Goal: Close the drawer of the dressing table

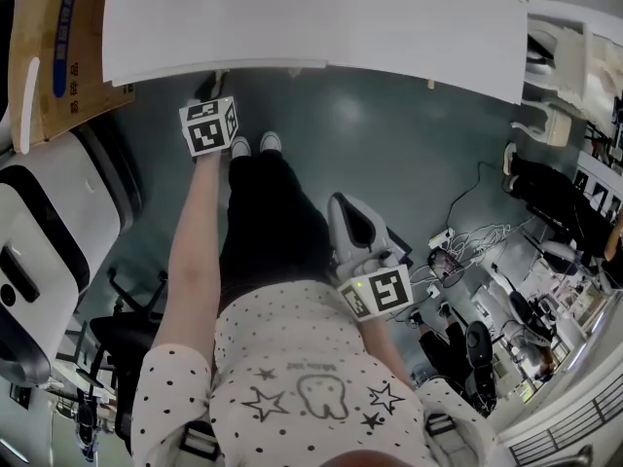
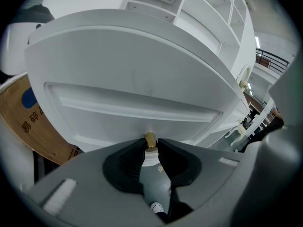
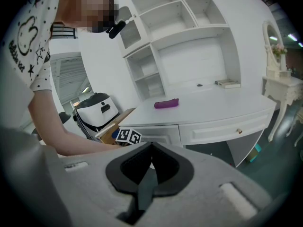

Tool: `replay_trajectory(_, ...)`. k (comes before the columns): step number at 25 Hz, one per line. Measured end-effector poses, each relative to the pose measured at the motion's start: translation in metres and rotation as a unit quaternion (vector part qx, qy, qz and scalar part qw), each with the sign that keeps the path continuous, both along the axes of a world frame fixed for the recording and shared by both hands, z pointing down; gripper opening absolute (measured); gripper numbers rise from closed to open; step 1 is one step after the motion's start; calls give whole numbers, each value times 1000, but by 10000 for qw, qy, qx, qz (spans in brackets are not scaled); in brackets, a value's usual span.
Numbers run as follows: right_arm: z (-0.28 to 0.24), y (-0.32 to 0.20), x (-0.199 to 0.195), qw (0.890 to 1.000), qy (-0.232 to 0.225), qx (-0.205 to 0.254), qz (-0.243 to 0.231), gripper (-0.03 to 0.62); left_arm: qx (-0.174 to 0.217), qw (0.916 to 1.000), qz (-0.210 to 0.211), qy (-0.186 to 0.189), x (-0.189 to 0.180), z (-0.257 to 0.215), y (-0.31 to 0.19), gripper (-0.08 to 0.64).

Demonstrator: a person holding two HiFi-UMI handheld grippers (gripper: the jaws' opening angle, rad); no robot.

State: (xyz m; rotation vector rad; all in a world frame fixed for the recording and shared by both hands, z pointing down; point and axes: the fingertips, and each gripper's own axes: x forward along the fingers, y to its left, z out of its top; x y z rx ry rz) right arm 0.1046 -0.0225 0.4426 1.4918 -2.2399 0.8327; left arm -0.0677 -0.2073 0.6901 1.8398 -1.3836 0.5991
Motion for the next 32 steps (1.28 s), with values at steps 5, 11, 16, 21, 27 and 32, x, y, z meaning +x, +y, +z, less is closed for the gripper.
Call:
replay_trajectory(5, 1, -2, 0, 10000, 0, -24, -1, -6, 1, 10000, -16, -13, -1, 0, -3, 91)
replay_trajectory(11, 1, -4, 3, 10000, -5, -29, 7, -6, 13, 10000, -48, -12, 1, 0, -4, 91)
replay_trajectory(16, 2, -4, 1, 10000, -15, -39, 3, -6, 32, 10000, -91, -7, -2, -1, -8, 91)
replay_trajectory(21, 3, -7, 1, 10000, -7, -67, 14, -6, 70, 9999, -97, -3, -2, -1, -14, 92)
replay_trajectory(27, 2, -11, 1, 10000, -3, -84, 5, -6, 98, 9999, -68, 12, -1, -2, -16, 92)
replay_trajectory(32, 3, -11, -1, 10000, -1, -80, -18, -6, 123, 9999, -63, 34, 1, -2, -16, 92)
